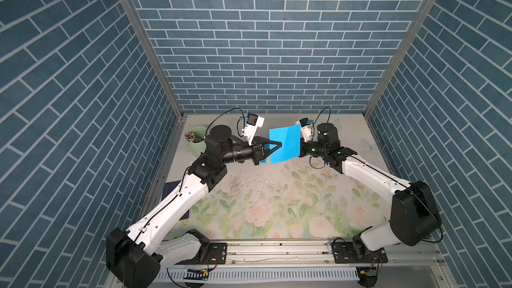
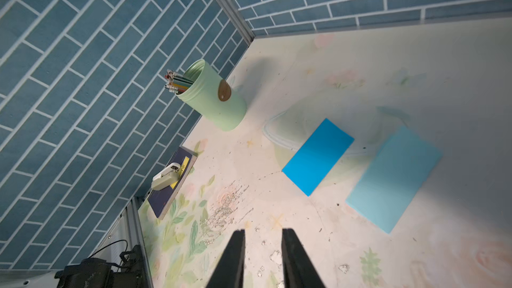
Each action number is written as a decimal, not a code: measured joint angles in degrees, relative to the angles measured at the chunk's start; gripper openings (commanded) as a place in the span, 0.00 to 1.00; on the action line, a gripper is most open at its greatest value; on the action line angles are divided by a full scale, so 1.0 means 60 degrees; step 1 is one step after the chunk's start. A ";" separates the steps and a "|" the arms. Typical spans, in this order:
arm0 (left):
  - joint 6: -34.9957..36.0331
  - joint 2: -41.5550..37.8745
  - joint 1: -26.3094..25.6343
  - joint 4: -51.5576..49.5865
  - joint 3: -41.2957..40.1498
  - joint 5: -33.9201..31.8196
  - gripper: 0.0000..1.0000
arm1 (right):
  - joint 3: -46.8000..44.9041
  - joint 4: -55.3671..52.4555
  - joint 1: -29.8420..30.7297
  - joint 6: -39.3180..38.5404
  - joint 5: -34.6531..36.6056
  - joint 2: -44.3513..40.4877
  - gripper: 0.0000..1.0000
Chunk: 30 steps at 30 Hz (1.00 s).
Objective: Fold the square paper along the opposite sides
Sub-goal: Fold the paper.
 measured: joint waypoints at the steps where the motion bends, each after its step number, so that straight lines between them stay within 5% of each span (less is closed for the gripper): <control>1: 0.0138 0.0098 0.0044 -0.0117 0.0000 -0.0135 0.00 | 0.0007 0.0117 0.0076 0.0047 -0.0047 0.0007 0.32; 14: 0.0674 0.0707 0.0900 -0.0612 -0.0168 -0.1330 0.00 | -0.0699 0.1519 -0.0222 0.1071 -0.0834 -0.2758 0.53; 30: 0.0270 0.0186 0.0896 0.0055 -0.0787 -0.0382 0.00 | -0.1526 0.4218 0.0299 0.2167 -0.2568 -0.2222 0.66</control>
